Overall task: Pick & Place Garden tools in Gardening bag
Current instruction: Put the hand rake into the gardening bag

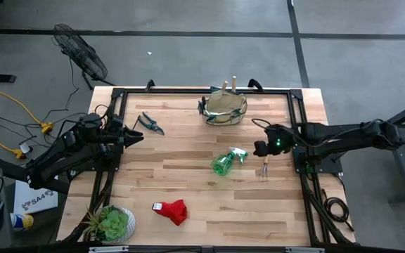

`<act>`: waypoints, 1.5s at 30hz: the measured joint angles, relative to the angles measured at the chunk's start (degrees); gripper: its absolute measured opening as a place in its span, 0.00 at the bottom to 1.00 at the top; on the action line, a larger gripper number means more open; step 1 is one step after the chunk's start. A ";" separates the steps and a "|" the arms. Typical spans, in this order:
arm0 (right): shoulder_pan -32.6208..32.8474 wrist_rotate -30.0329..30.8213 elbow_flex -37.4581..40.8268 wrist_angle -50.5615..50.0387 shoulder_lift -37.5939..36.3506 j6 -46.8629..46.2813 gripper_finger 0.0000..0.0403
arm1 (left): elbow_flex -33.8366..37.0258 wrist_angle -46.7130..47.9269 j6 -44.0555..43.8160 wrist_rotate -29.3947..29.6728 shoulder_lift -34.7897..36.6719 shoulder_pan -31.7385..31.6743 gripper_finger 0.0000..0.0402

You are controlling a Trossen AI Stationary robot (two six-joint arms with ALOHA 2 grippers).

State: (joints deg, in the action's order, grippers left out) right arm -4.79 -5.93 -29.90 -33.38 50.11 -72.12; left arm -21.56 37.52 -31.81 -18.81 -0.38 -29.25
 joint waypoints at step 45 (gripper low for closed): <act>9.68 8.62 0.16 -3.32 23.30 -31.32 0.58 | 0.00 0.00 0.00 0.00 -0.01 0.01 0.38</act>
State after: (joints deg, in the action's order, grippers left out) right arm 4.89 2.69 -29.74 -36.70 73.41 -103.45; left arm -21.56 37.52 -31.81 -18.81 -0.40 -29.24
